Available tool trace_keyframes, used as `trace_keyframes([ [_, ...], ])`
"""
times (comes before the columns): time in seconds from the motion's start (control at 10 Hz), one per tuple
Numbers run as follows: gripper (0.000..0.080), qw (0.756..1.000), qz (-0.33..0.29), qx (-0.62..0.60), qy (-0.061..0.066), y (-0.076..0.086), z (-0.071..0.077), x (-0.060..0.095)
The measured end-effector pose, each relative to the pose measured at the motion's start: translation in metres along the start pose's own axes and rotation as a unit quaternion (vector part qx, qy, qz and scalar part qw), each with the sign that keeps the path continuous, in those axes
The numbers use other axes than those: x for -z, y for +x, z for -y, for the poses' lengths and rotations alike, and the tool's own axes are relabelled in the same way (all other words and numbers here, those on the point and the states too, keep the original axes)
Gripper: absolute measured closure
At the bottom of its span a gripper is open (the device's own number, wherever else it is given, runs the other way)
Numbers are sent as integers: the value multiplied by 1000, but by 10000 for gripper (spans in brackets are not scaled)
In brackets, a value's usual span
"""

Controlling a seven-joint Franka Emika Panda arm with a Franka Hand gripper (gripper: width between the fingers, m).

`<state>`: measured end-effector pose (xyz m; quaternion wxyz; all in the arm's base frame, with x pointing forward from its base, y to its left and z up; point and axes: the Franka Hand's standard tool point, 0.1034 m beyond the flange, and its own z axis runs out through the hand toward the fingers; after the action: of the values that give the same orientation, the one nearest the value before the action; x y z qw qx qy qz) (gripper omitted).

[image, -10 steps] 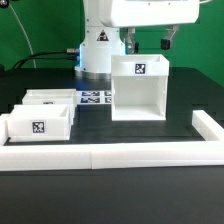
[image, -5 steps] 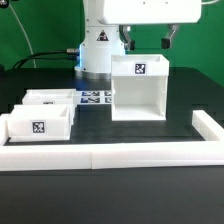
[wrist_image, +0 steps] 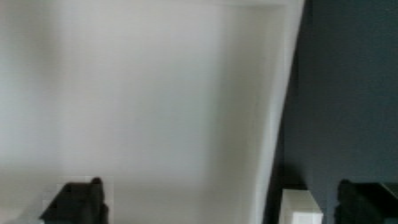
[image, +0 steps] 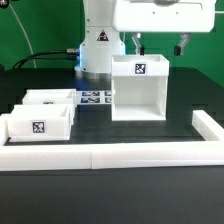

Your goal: Assemble drawer

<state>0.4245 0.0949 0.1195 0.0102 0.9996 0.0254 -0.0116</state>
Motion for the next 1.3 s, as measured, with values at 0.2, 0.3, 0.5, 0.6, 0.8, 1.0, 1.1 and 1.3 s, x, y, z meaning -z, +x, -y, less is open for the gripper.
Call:
trace_keyframes([
  [0.2,150,1000,3,-16,11,-6,6,-9],
  [0.3,150,1000,3,-14,13,-7,10,-13],
  [0.5,150,1000,9,-12,13,-8,12,-19],
  [0.6,159,1000,11,-12,13,-9,12,-21],
  [0.8,337,1000,14,-11,13,-10,12,-23],
  [1.0,513,1000,15,-11,13,-11,12,-24],
  [1.1,652,1000,15,-11,13,-11,12,-24],
  [1.3,756,1000,15,-11,13,-11,12,-24],
])
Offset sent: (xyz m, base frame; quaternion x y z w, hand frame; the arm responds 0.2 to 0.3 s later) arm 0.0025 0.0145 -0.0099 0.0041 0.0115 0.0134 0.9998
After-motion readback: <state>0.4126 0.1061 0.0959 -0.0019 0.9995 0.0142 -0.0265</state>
